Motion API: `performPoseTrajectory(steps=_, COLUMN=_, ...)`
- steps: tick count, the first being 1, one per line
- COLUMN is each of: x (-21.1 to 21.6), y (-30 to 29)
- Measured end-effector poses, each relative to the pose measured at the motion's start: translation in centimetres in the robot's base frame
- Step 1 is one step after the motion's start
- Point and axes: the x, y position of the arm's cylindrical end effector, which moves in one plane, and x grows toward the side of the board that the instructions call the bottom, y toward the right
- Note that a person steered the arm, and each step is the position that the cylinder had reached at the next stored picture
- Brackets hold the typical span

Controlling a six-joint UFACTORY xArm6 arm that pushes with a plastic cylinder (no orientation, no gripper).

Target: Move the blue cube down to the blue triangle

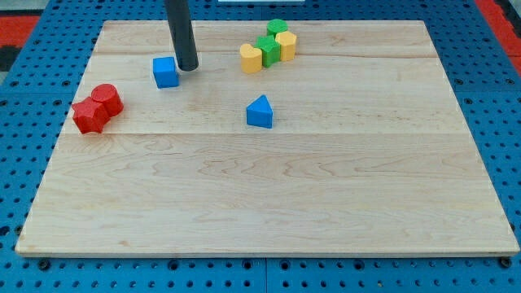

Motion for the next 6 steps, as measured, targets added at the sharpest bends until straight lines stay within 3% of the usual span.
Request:
performPoseTrajectory(steps=1, x=-3.7, y=-5.5)
performPoseTrajectory(steps=3, x=2.2, y=-6.1)
performPoseTrajectory(steps=5, x=5.2, y=-0.6)
performPoseTrajectory(steps=6, x=4.8, y=-5.9)
